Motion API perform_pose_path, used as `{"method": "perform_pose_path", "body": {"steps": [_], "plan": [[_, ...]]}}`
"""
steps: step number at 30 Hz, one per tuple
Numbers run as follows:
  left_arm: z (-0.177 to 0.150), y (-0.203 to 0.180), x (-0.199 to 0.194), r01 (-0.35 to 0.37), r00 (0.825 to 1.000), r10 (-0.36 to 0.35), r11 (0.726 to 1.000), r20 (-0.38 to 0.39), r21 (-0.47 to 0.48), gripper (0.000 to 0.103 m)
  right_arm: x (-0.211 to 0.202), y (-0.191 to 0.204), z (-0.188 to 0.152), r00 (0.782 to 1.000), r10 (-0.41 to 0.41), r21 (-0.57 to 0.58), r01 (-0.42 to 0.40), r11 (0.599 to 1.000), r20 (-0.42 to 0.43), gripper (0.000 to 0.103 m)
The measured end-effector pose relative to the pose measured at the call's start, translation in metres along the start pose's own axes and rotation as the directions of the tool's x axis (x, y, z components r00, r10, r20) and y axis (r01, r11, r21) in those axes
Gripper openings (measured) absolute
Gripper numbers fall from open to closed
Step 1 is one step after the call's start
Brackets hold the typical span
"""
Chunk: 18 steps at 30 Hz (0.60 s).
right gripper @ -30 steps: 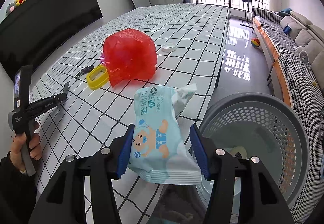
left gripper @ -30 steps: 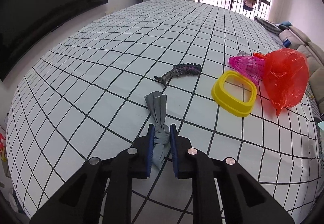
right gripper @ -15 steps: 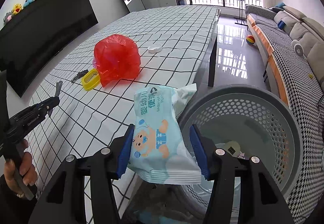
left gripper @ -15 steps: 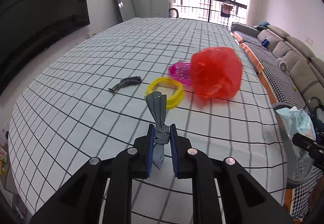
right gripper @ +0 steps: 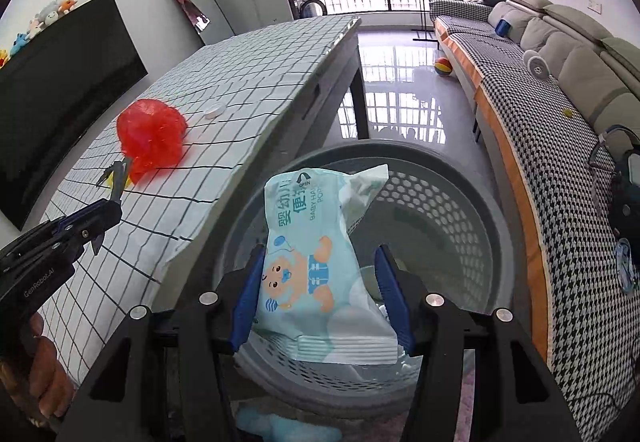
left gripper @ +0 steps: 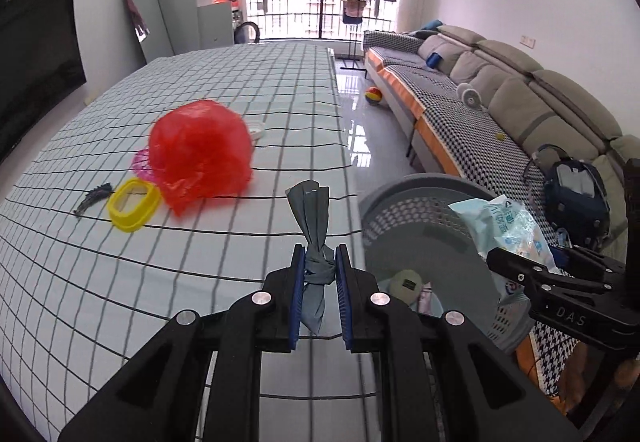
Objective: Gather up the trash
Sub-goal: 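Carry the wipe pack and grey toy over the wastebasket and open both tools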
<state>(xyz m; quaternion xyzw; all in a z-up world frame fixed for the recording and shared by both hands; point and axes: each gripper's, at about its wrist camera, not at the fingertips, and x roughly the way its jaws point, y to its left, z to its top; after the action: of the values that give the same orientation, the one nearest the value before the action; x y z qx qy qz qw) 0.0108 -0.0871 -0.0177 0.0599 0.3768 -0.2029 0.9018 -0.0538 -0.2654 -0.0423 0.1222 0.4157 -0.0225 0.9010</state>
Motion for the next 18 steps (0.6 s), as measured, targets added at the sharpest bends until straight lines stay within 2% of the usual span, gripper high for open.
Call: {"method": "perform_pose_path", "body": {"steps": [9, 18], "plan": [[0.000, -0.053, 0.034, 0.057, 0.996, -0.053, 0.997, -0.068, 0.058, 0.016, 0.005, -0.048, -0.019, 0.998, -0.039, 0.053, 0.041, 0.998, -0.041, 0.053], [0.000, -0.076, 0.061, 0.062, 0.991, -0.049, 0.993, -0.128, 0.099, 0.016, 0.021, -0.062, -0.018, 0.997, -0.025, 0.074, 0.030, 0.997, -0.070, 0.053]]}}
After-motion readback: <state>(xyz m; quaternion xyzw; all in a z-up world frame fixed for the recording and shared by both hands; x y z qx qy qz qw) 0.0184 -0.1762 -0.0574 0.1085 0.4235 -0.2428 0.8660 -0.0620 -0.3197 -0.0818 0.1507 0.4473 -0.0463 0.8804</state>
